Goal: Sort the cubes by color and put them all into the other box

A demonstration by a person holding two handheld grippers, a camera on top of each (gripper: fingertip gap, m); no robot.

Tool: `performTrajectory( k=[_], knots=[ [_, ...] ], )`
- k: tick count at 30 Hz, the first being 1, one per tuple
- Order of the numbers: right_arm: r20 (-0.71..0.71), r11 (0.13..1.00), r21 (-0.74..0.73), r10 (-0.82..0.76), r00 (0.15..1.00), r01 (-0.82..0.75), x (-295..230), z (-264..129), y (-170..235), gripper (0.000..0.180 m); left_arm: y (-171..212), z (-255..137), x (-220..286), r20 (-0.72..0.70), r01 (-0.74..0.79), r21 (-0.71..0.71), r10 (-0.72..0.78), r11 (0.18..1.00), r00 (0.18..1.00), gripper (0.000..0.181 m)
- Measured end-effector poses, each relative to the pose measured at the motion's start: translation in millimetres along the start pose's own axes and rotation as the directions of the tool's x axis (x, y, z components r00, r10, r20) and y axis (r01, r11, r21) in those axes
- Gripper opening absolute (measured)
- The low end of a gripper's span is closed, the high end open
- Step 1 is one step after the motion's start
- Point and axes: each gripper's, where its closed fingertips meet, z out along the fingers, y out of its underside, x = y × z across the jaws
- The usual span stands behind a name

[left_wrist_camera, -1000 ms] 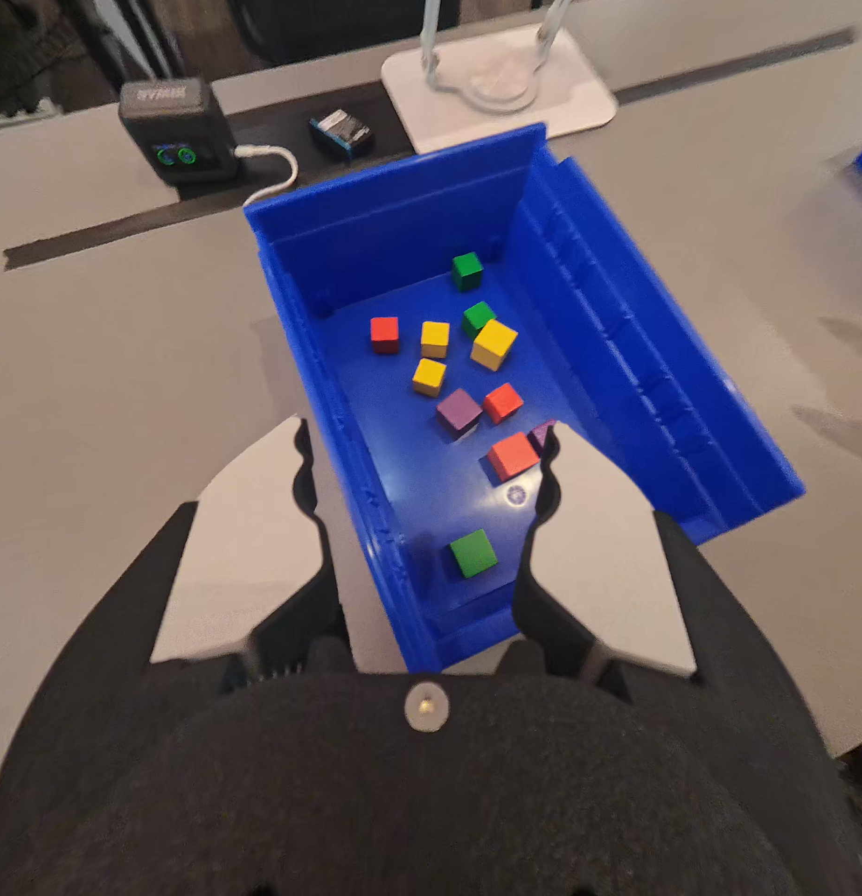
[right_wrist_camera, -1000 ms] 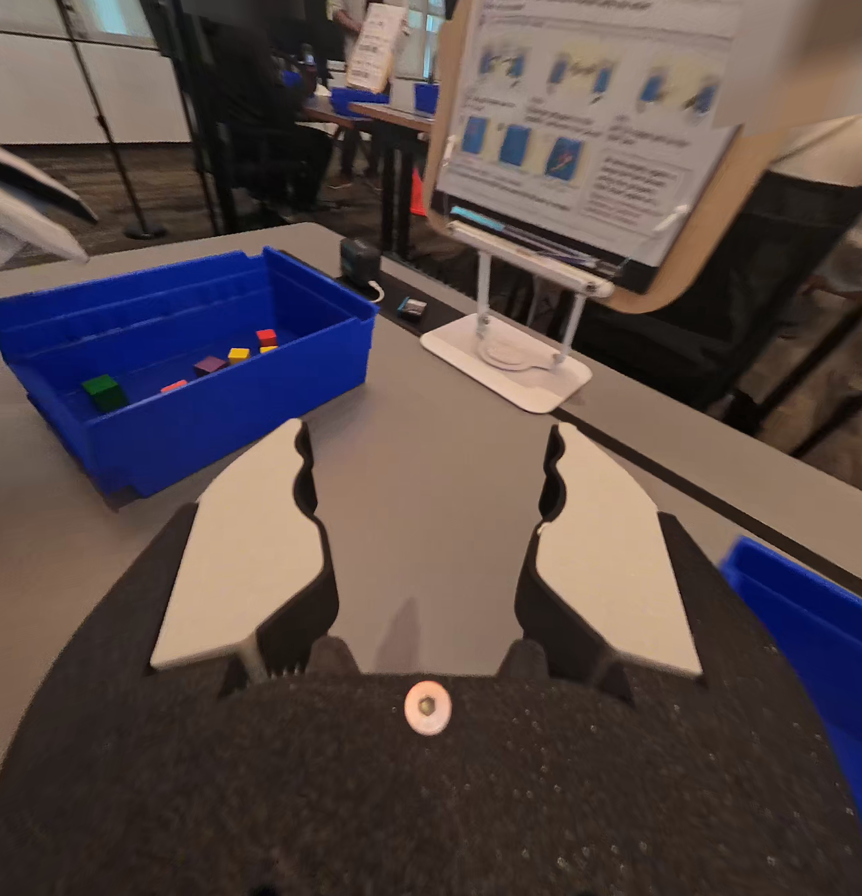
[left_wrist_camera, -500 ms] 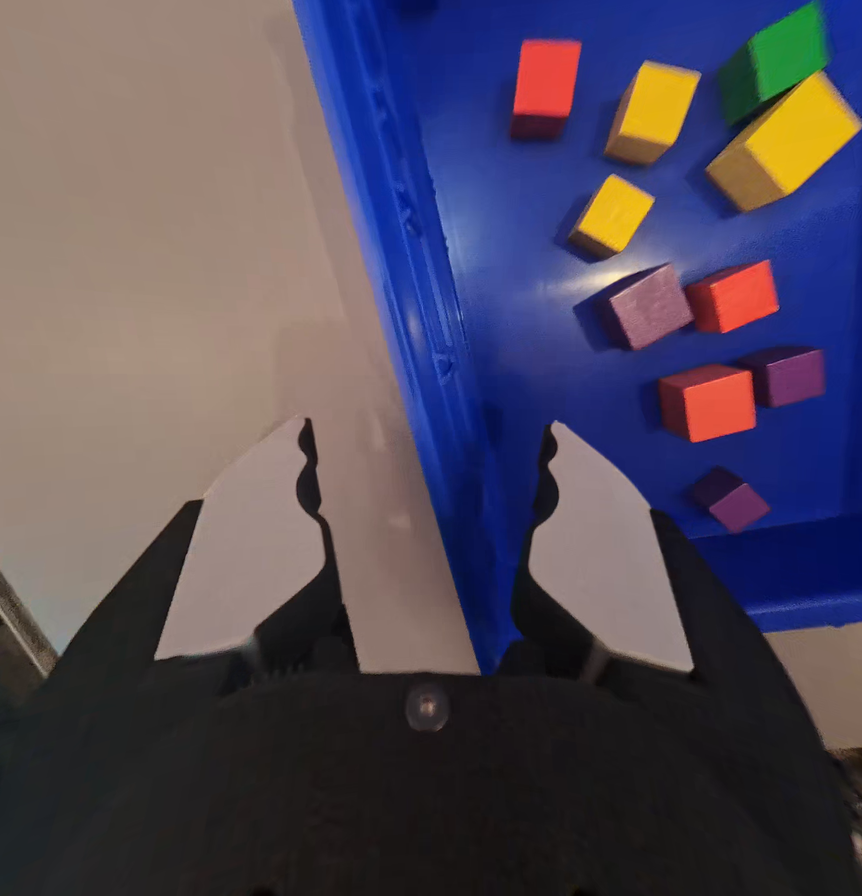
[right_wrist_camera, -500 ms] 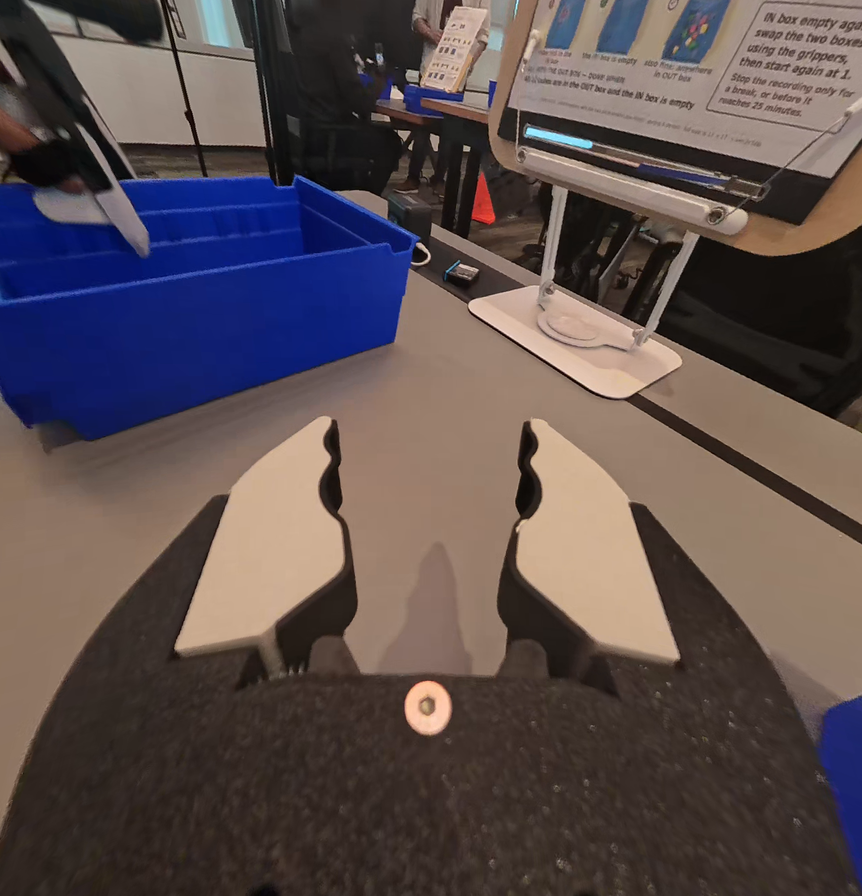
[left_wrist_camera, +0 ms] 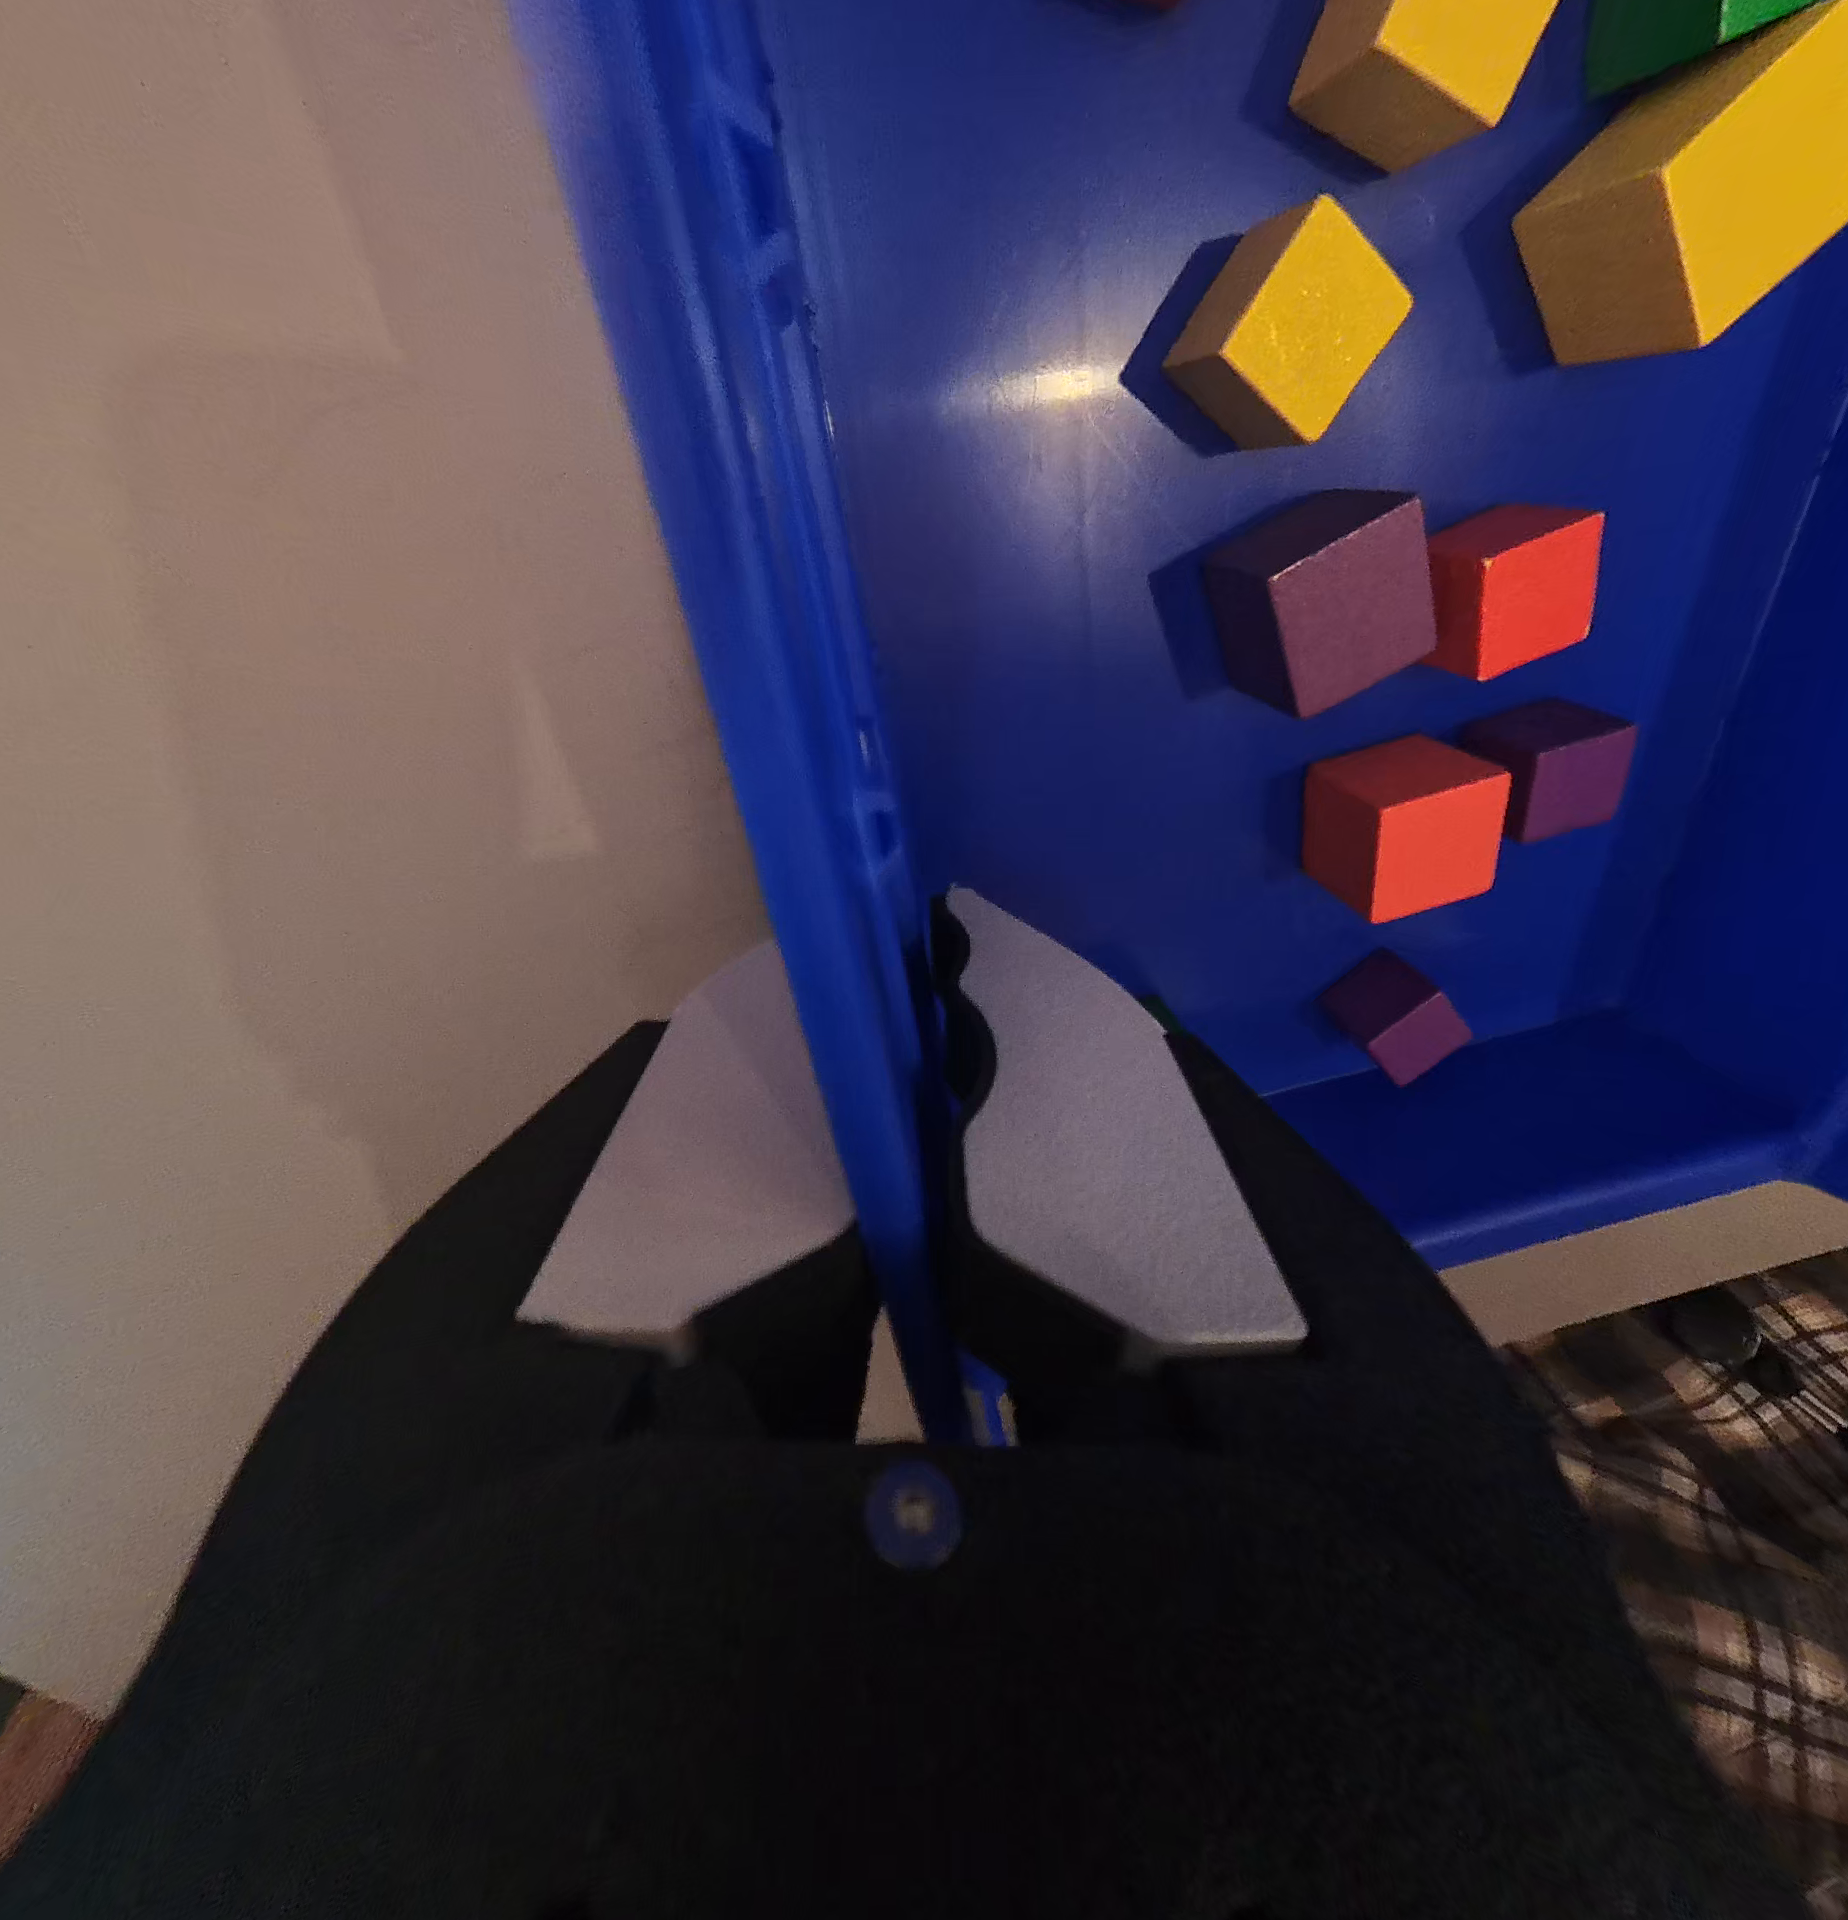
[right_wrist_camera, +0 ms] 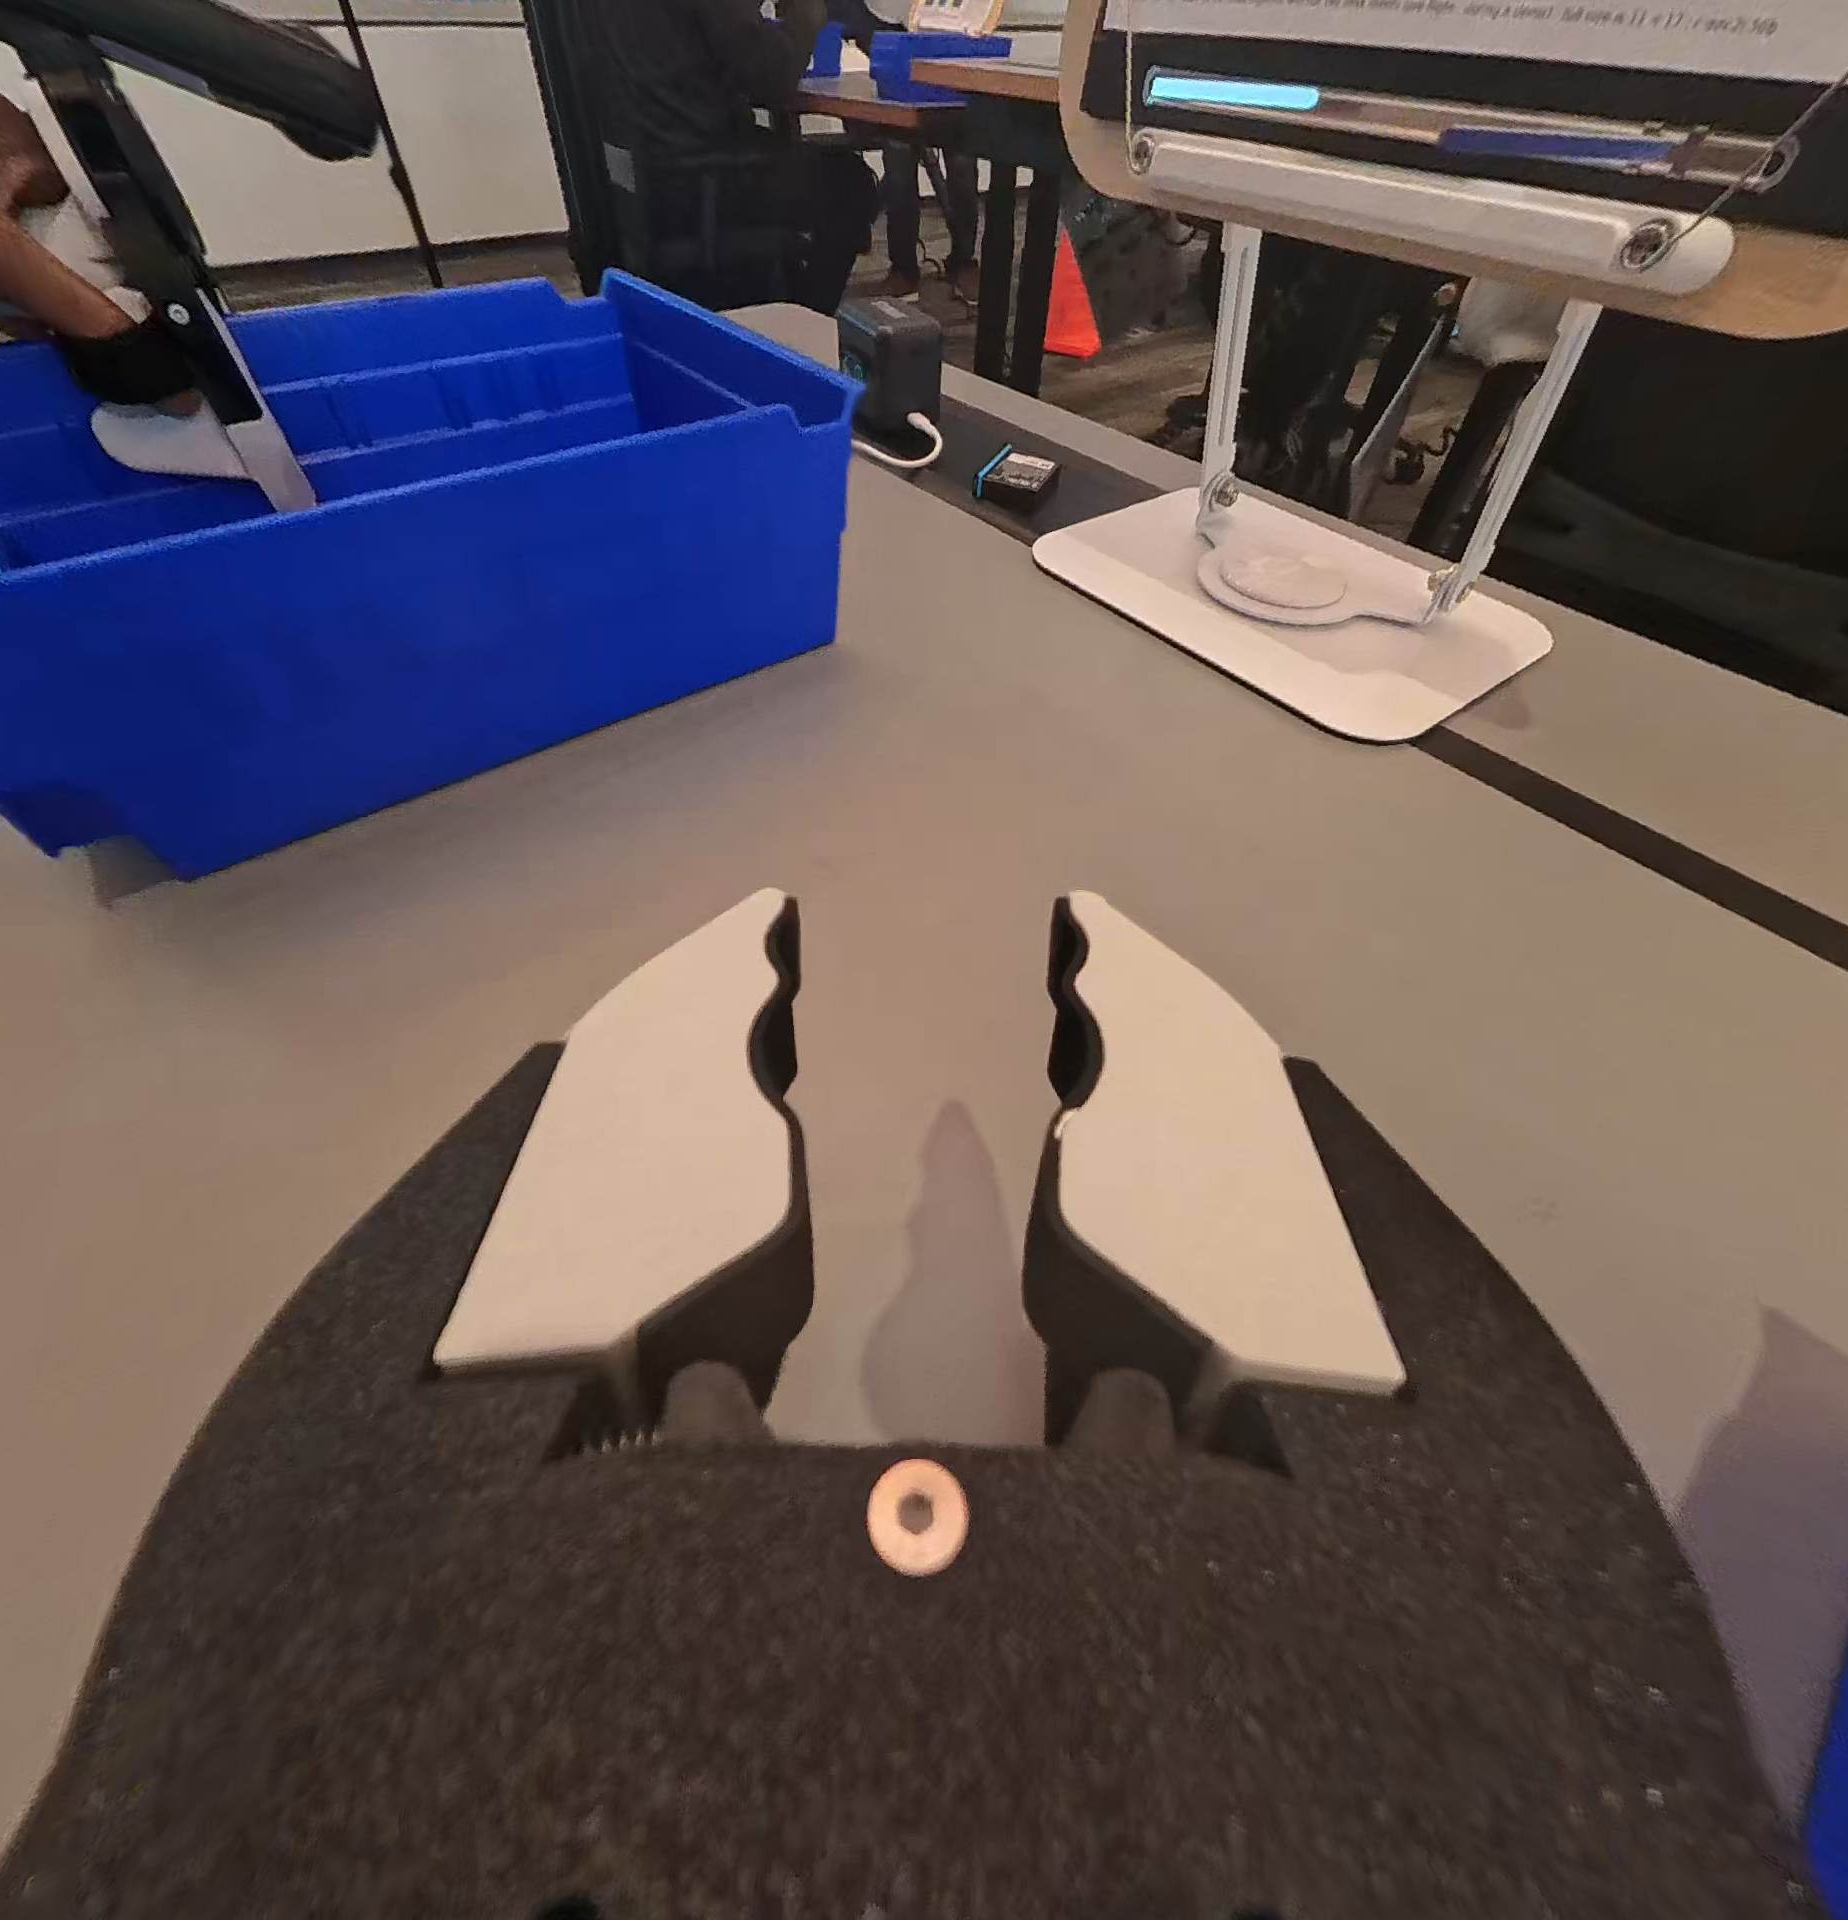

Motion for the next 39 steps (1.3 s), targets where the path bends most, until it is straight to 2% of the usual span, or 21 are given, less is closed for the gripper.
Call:
performTrajectory(
  k=[8,27,39],
  knots=[
    [0.002,0.999,-0.013,0.031,1.0,-0.031,1,0,2,0.039,24,-10,-45,0.01,0.028,0.004,-0.028,1.0,1.0,0.005],
    [0.001,0.997,-0.05,0.053,0.999,-0.053,4,2,11,0.033,81,-55,-191,0.096,0.091,0.014,-0.092,0.996,0.991,0.005],
    [0.001,0.995,-0.073,0.073,0.997,-0.072,6,3,16,0.032,91,-57,-232,0.065,0.093,0.015,-0.093,0.996,0.994,0.004]
  ],
)
